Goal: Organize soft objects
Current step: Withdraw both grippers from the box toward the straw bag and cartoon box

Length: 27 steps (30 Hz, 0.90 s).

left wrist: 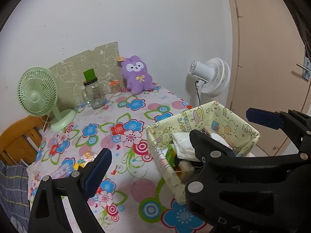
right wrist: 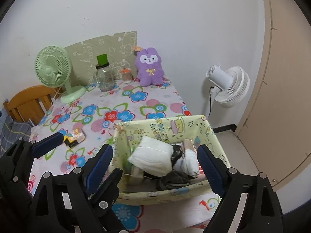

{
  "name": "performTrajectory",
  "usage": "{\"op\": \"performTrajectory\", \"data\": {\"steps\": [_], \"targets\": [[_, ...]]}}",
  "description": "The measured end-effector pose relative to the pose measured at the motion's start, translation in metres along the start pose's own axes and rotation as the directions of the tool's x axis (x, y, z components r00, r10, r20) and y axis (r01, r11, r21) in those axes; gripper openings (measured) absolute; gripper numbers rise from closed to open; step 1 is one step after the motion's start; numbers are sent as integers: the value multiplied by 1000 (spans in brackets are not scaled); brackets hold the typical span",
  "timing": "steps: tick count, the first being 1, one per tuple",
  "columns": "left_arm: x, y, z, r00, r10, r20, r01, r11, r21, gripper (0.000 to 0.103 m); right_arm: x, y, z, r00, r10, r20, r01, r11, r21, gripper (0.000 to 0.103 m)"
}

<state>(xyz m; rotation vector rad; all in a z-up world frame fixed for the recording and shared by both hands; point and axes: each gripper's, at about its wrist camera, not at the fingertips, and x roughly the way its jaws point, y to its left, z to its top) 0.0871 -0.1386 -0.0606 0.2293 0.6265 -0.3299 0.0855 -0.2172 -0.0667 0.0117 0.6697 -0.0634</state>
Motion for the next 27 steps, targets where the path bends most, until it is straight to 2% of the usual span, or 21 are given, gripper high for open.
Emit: {"op": "performTrajectory", "data": {"steps": [14, 27], "targets": [[-22, 41, -11, 999, 44, 15, -44, 999, -30, 96, -14, 50, 3, 998, 63, 28, -62, 997, -40, 91], [-28, 79, -19, 996, 84, 19, -83, 995, -63, 96, -12, 90, 11, 995, 68, 66, -63, 995, -81, 96]]}}
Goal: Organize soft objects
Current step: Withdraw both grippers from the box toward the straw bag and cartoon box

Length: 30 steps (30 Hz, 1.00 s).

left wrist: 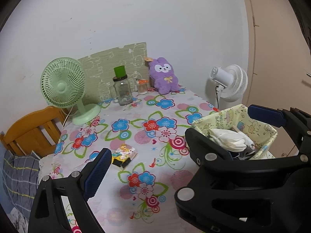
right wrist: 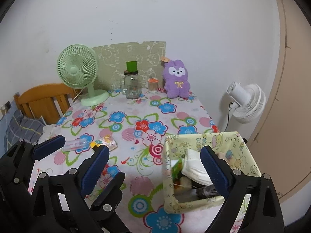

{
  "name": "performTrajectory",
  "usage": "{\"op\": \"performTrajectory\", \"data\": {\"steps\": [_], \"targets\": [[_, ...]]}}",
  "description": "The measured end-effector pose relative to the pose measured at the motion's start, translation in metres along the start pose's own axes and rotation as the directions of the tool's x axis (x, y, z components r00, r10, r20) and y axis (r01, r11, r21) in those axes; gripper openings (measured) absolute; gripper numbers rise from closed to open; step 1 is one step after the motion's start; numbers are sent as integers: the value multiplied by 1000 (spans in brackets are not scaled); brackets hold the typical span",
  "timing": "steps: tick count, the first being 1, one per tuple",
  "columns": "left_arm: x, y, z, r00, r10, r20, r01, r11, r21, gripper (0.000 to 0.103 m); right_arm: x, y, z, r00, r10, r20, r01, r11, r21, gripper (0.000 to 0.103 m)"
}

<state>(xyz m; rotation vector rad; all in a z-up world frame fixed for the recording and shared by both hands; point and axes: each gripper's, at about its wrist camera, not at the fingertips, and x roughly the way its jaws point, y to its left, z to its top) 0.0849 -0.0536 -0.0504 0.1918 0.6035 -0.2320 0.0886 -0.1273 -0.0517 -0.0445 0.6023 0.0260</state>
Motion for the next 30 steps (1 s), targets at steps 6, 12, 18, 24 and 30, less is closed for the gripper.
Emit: {"op": "performTrajectory", "data": {"steps": [6, 12, 18, 24, 30], "targets": [[6, 18, -2, 1000, 25, -8, -26, 999, -20, 96, 10, 17, 5, 1000, 13, -2, -13, 1000, -23, 98], [12, 34, -5, 999, 42, -15, -43, 999, -26, 96, 24, 33, 7, 999, 35, -14, -36, 999, -28, 101], [20, 49, -7, 999, 44, -25, -45, 998, -37, 96, 36, 46, 9, 998, 55, -16, -56, 998, -26, 103], [29, 63, -12, 997, 62, -41, -64, 997, -49, 97, 53, 61, 11, 996, 77, -51, -79, 996, -34, 103], [38, 78, -16, 996, 68, -55, -72, 995, -67, 97, 69, 74, 11, 992, 107, -70, -110, 993, -33, 103]]}}
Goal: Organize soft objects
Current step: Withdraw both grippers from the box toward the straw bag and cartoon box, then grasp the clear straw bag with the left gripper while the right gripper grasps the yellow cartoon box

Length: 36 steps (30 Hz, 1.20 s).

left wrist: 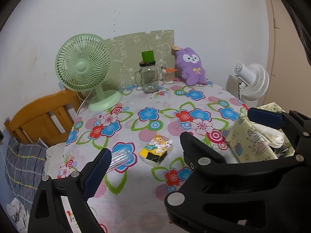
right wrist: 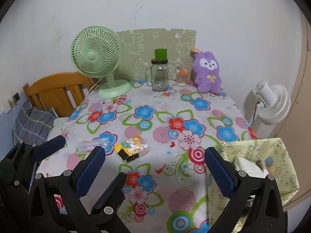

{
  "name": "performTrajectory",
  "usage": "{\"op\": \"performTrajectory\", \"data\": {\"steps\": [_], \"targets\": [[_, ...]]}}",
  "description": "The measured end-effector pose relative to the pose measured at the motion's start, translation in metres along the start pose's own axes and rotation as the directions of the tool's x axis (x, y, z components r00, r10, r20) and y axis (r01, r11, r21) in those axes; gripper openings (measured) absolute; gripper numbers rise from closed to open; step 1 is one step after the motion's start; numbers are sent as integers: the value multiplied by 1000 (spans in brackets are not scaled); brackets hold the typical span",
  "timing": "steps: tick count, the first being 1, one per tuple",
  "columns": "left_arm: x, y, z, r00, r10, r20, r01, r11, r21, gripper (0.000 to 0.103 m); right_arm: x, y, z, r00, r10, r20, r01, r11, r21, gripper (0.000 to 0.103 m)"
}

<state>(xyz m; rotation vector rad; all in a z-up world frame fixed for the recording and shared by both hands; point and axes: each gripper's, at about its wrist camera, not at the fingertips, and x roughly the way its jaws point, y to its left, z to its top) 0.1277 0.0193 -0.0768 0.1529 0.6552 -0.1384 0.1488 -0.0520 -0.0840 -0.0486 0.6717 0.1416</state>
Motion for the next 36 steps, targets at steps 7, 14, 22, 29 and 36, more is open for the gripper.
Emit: {"op": "performTrajectory", "data": {"steps": [7, 14, 22, 29, 36], "targets": [[12, 15, -2, 1000, 5, -16, -5, 1000, -15, 97, 18, 12, 1, 999, 31, -17, -31, 999, 6, 103], [28, 29, -6, 999, 10, -37, -11, 1000, -23, 97, 38, 22, 2, 998, 52, -41, -52, 999, 3, 103], [53, 41, -10, 996, 24, -81, -26, 999, -25, 97, 70, 31, 2, 994, 68, -88, -68, 998, 3, 103], [76, 53, -16, 992, 27, -122, -31, 999, -25, 97, 94, 39, -1, 991, 67, -115, -69, 997, -16, 103], [106, 71, -20, 983, 10, -186, -13, 1000, -17, 96, 116, 45, -2, 990, 50, -135, -57, 997, -45, 103]]}}
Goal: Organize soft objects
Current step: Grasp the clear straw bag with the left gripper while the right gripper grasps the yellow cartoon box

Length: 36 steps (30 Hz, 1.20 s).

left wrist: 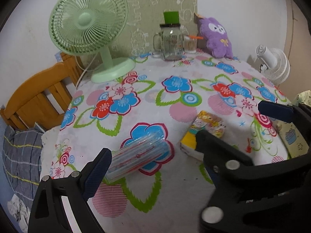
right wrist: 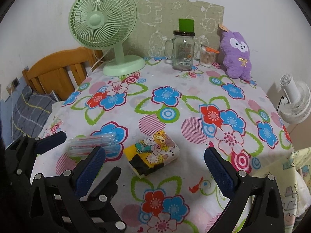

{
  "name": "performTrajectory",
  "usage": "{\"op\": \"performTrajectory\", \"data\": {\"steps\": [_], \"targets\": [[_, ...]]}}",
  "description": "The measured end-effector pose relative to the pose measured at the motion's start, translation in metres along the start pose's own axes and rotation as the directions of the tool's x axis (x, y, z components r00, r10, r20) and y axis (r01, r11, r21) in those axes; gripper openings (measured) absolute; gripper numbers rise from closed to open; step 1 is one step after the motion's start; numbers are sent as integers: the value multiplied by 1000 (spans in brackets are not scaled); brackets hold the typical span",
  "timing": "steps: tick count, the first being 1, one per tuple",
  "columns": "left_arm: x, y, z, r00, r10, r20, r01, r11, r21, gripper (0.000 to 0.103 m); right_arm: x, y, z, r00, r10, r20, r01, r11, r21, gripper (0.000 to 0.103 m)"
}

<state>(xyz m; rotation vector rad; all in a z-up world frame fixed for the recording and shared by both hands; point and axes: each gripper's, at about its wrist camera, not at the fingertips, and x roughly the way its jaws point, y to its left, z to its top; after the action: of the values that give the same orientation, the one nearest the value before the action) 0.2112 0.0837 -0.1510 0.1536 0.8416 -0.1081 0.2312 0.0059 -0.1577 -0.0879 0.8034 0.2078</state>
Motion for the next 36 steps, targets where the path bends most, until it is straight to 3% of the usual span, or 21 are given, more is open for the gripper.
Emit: {"op": "performTrajectory", "data": {"steps": [12, 21, 26, 31, 36], "targets": [[31, 11, 4, 999, -7, -41, 11, 996, 90, 96, 35, 7, 5, 999, 0, -44, 0, 1000, -1, 103], [54, 19, 6, 997, -16, -76, 28, 988, 155, 88, 54, 10, 10, 997, -26, -72, 25, 1000, -5, 103], [57, 25, 2, 995, -63, -76, 73, 989, 131, 82, 61, 12, 7, 995, -6, -99, 6, 1000, -5, 103], [53, 24, -3, 996, -58, -67, 66, 990, 127, 81, 65, 14, 5, 994, -9, -110, 8, 1000, -12, 103], [49, 28, -8, 993, -74, -96, 79, 996, 52, 73, 65, 17, 4, 993, -9, -115, 6, 1000, -26, 103]]}}
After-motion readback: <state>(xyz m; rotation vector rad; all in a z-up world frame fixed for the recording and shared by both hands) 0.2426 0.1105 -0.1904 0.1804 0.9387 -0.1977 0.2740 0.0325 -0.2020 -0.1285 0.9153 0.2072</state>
